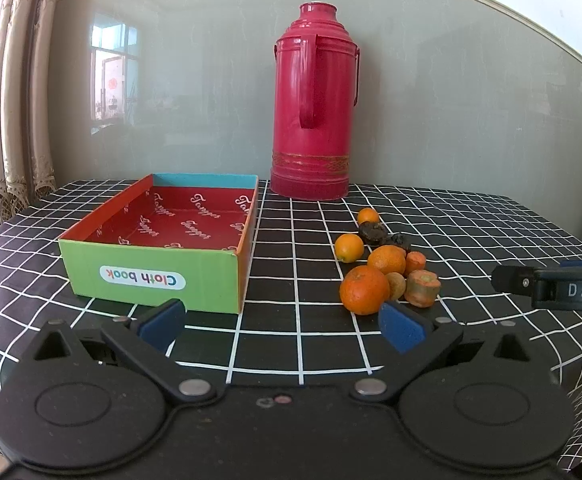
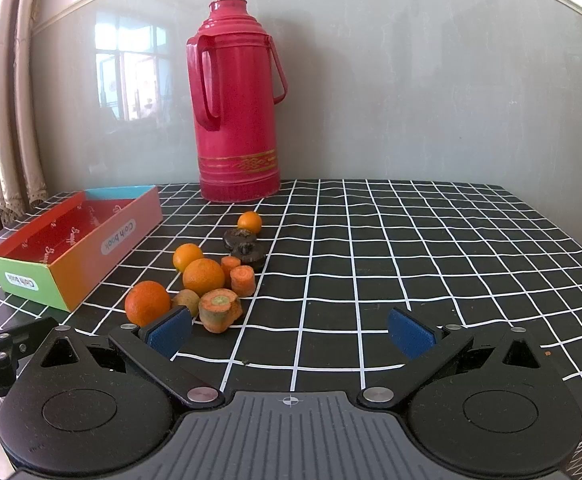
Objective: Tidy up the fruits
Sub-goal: 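Grasp the large orange with the left gripper and lift it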
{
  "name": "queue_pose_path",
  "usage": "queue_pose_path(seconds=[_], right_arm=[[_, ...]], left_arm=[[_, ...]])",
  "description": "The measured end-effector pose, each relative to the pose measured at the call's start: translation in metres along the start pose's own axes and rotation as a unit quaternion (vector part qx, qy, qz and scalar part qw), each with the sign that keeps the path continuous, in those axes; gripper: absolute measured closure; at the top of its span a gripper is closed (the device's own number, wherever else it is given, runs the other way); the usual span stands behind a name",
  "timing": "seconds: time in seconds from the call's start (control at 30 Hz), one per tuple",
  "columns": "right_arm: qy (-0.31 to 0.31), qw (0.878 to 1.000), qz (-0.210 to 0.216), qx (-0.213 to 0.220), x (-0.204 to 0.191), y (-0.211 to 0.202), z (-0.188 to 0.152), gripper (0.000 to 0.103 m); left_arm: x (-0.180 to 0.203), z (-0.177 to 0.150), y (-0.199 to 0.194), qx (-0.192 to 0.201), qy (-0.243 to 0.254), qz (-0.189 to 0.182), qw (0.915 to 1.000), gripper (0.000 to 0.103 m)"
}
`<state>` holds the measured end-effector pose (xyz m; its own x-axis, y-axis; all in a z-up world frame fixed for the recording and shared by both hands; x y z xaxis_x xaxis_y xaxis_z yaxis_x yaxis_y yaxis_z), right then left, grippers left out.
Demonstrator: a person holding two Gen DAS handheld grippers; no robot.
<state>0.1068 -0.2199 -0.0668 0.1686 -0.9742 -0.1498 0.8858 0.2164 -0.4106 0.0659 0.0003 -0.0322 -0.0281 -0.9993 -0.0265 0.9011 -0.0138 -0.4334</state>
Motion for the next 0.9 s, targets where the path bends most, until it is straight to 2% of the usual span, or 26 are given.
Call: queue_pose_path(seconds=[0.23, 0.3, 0.4, 0.47, 0.6, 0.67, 0.9], right_arm=[[0.000, 1.000, -0.003, -0.001, 0.001, 0.000, 0.000, 0.000], [0.007, 1.000, -0.005, -0.007, 0.005, 0.003, 0.001, 0.000], [0.019, 1.000, -0.012, -0.011, 0.015, 0.006, 0.005, 0.000], [0.027, 0.999, -0.019, -0.015, 0.022, 0.009, 0.008, 0.000], [0.036, 0.999, -0.030, -0.028, 0.032, 0.022, 0.013, 0.000], [0.038, 0.998, -0.029, -0.032, 0.034, 0.029, 0.016, 0.000], [0.047, 0.998, -0.022, -0.041, 0.037, 0.048, 0.014, 0.000]], left_arm=[[-0.002, 0.001, 0.007, -0.017, -0.017, 0.007, 0.9997, 0.006], [0.001, 0.003, 0.013, -0.021, -0.005, -0.004, 0.9998, 0.011], [0.010, 0.006, 0.022, -0.023, 0.009, -0.019, 0.9995, 0.023], [0.020, 0.006, 0.031, -0.033, 0.012, -0.037, 0.9987, 0.039], [0.040, 0.003, 0.051, -0.045, 0.032, -0.048, 0.9973, 0.042], [0.046, 0.003, 0.061, -0.050, 0.034, -0.054, 0.9967, 0.049], [0.054, -0.002, 0.091, -0.071, 0.041, -0.060, 0.9949, 0.062]])
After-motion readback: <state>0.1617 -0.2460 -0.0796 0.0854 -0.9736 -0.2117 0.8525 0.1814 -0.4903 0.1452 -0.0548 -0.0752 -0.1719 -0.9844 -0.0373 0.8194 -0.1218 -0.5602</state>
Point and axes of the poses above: each gripper's, at about its wrist camera, not at the fingertips, and y roughly the way its jaws point, x to its right, z to its top, the point moved 7 cm from there along y, roughly the way its jaws point, and after that the axes turned 3 degrees about y, right-handed, at the moved point
